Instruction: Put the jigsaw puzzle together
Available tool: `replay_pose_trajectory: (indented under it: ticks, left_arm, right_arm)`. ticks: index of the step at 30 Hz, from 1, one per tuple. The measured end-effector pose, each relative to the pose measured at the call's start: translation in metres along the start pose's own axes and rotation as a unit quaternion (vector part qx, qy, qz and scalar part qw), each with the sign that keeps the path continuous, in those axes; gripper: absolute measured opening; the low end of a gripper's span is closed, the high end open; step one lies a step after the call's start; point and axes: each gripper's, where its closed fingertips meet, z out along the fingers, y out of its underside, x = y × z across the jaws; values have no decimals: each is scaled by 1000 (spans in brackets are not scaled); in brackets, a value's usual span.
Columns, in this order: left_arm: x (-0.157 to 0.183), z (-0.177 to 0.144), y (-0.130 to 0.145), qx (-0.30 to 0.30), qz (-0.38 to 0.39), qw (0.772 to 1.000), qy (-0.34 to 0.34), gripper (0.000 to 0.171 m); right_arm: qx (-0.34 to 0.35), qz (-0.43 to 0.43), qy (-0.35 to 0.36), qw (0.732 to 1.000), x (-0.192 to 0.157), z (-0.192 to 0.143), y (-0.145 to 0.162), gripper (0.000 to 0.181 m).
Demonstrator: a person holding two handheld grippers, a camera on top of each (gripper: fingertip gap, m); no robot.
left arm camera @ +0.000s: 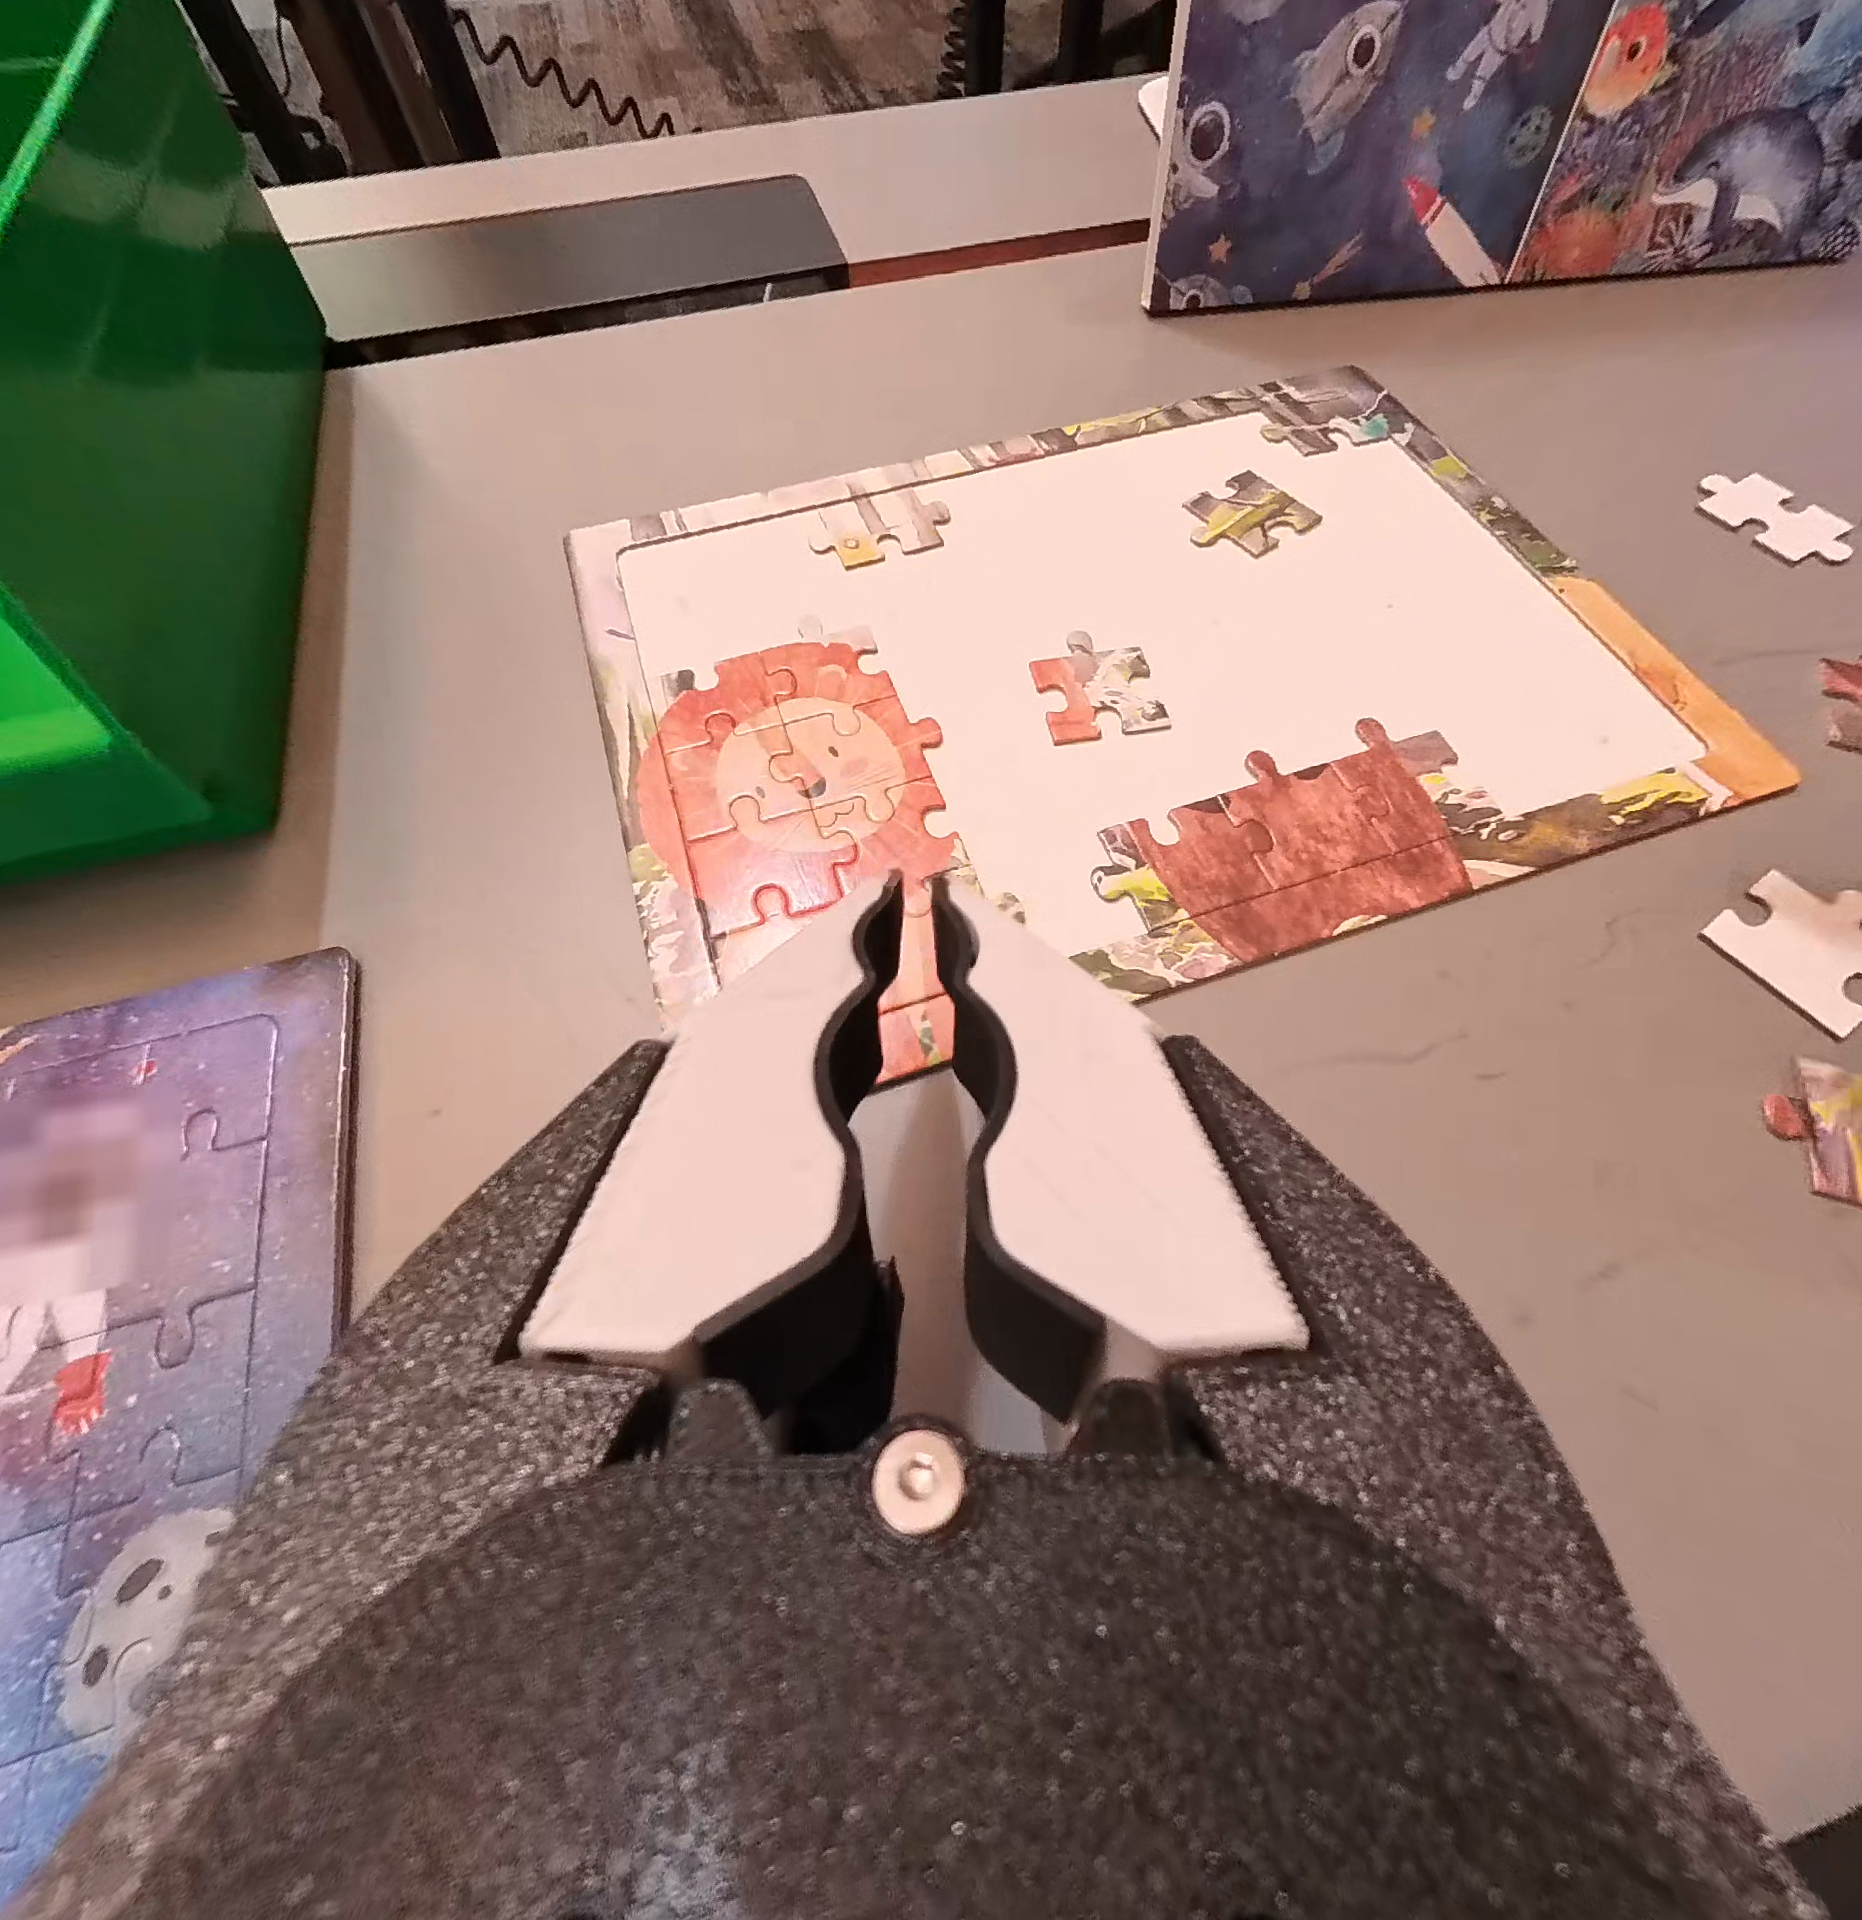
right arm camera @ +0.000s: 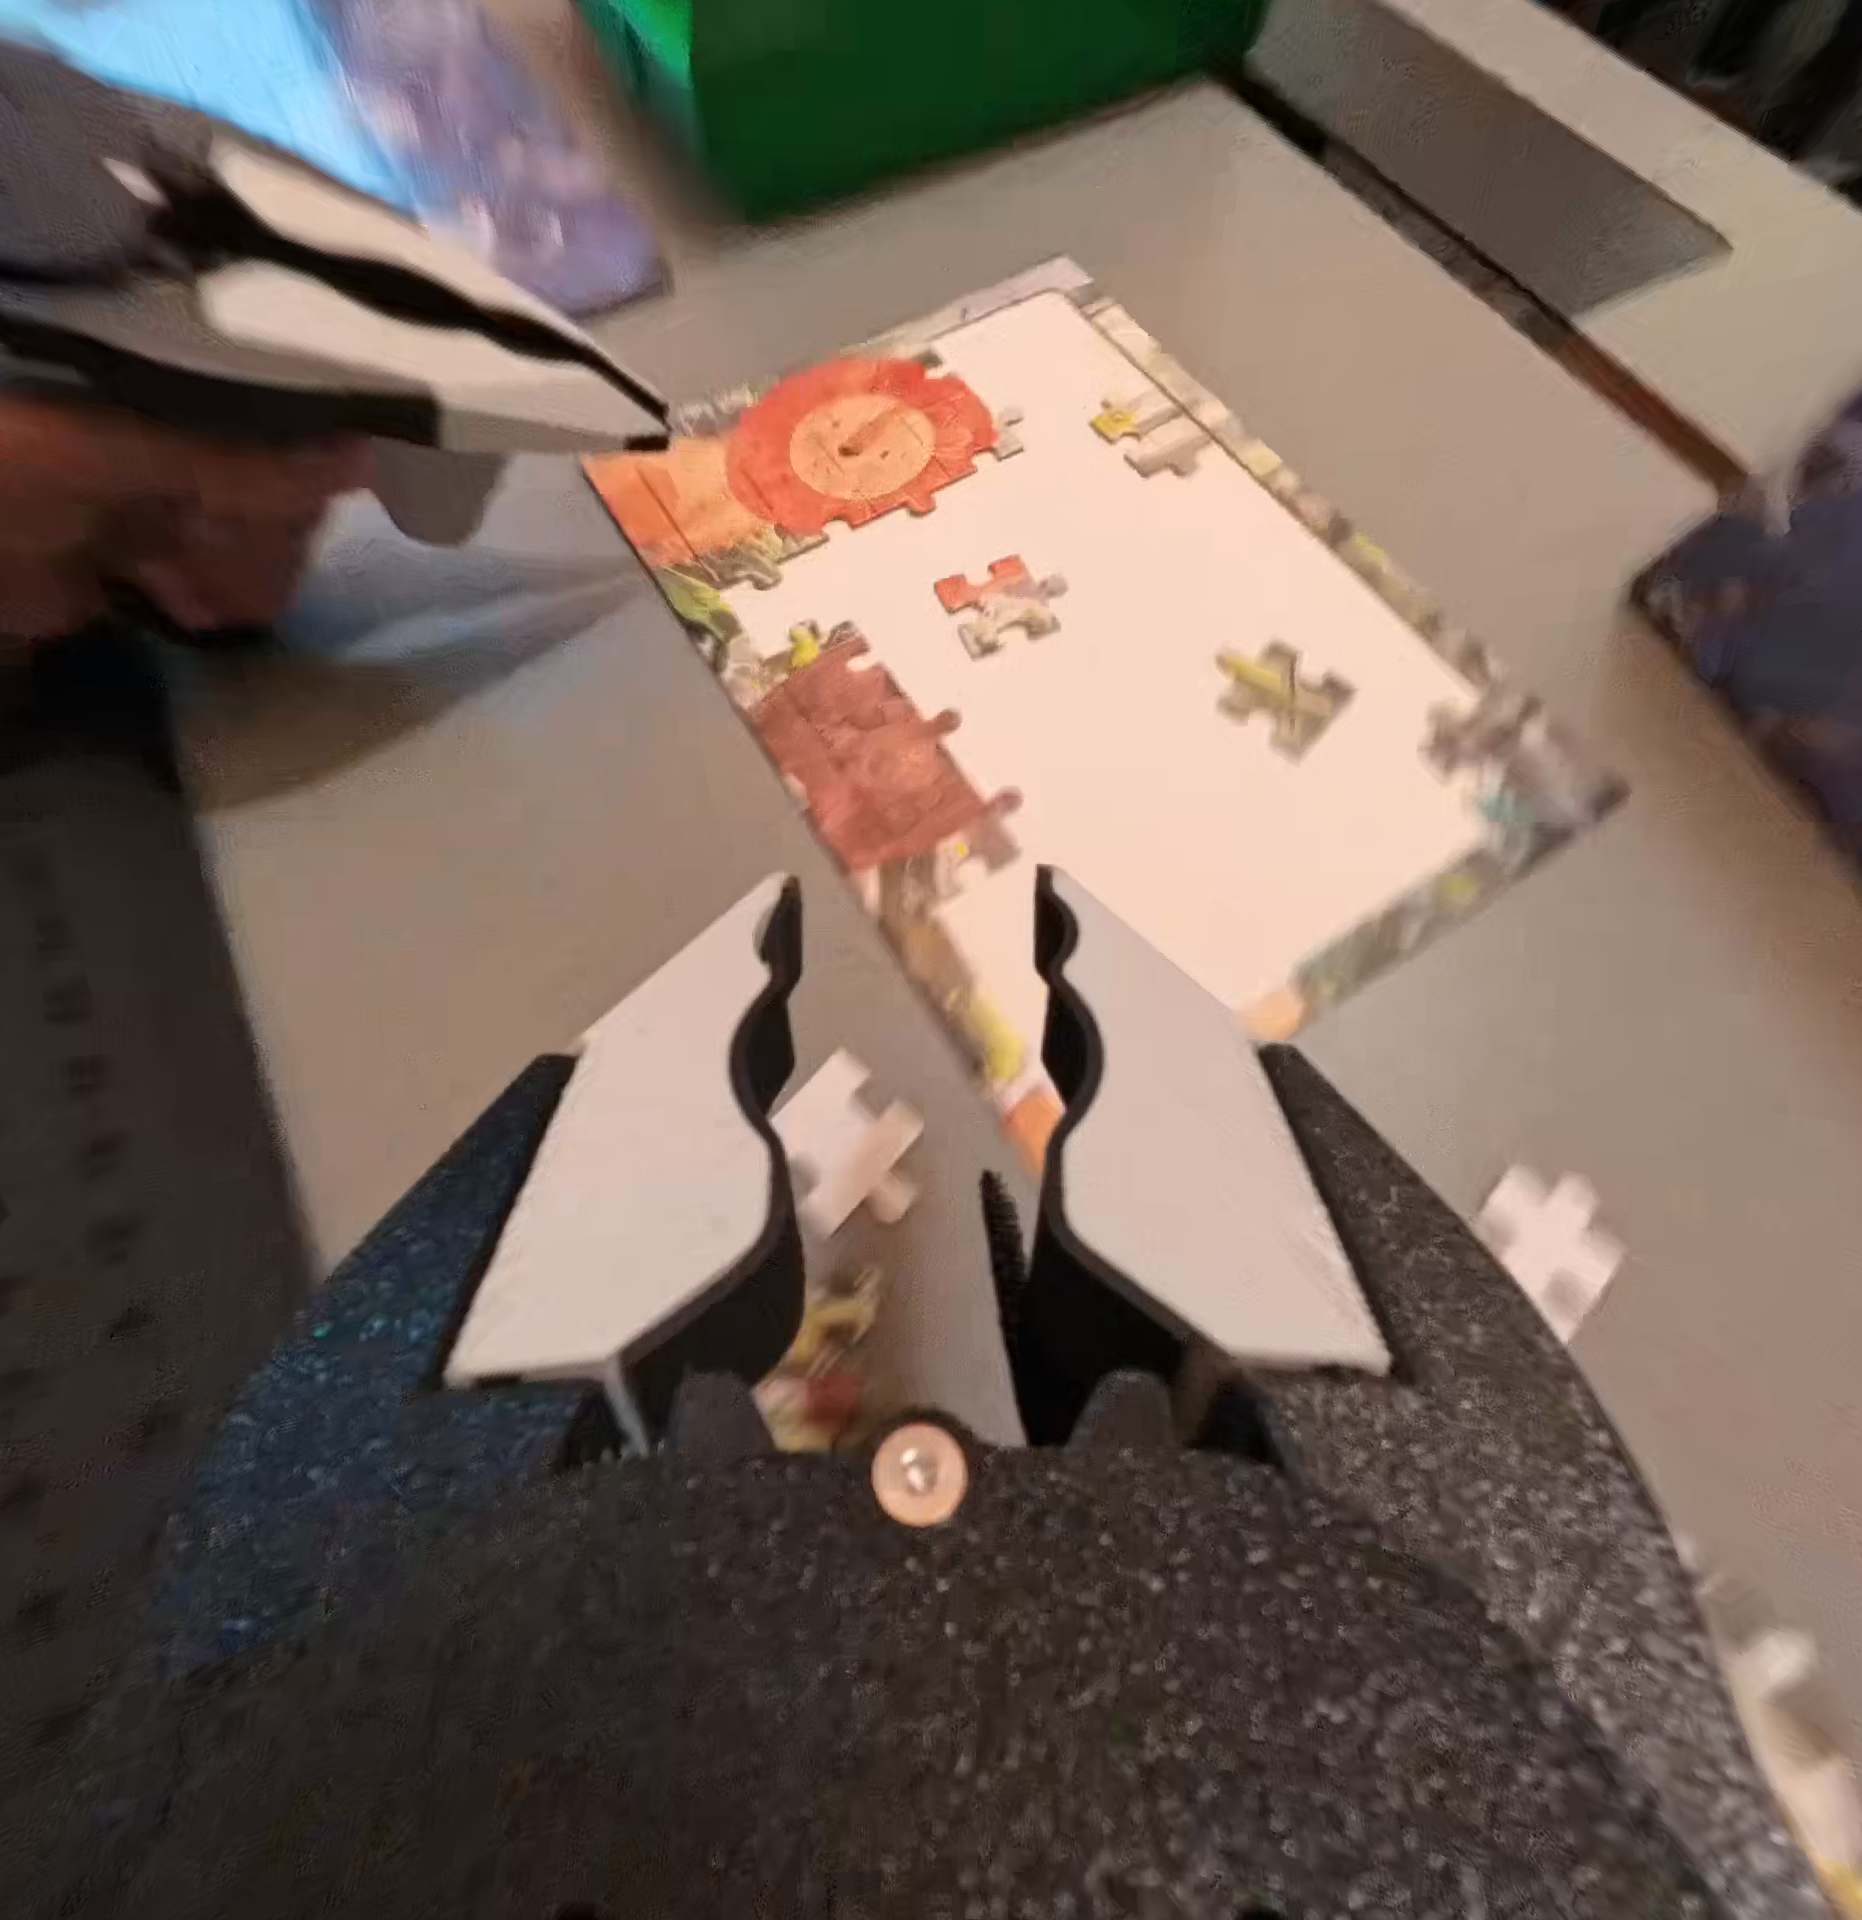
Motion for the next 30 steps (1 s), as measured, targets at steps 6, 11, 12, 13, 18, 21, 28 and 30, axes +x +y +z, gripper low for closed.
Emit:
replay_pose_trajectory:
  ticks: [6, 11, 12, 13, 18, 21, 28, 30]
  left_arm:
    - [-22, -2, 7, -16, -9, 998, -56, 5]
    - [-62, 0, 27, -66, -63, 990, -111, 0]
    - [-67, 3, 32, -83, -67, 988, -109, 0]
    - [-68, 5, 37, -99, -71, 987, -102, 0]
    - [-67, 12, 42, -119, -71, 987, -79, 0]
    - [-67, 12, 42, -120, -64, 987, -83, 0]
    - [-66, 12, 42, -121, -52, 987, -89, 0]
    - [-66, 12, 42, -121, -53, 987, -87, 0]
  right_arm:
    - [-92, -106, -86, 986, 12, 116, -37, 39]
    - [-102, -83, -103, 986, 28, 139, -28, 33]
    - [-105, -87, -103, 985, 29, 138, -24, 33]
    - [-101, -89, -100, 986, 30, 137, -24, 33]
    - [-101, -88, -96, 986, 30, 144, -25, 34]
    - [-101, -87, -97, 986, 31, 148, -26, 35]
    - [-115, -96, -112, 982, 21, 148, -23, 14]
    - [-119, -94, -132, 980, 14, 147, -22, 0]
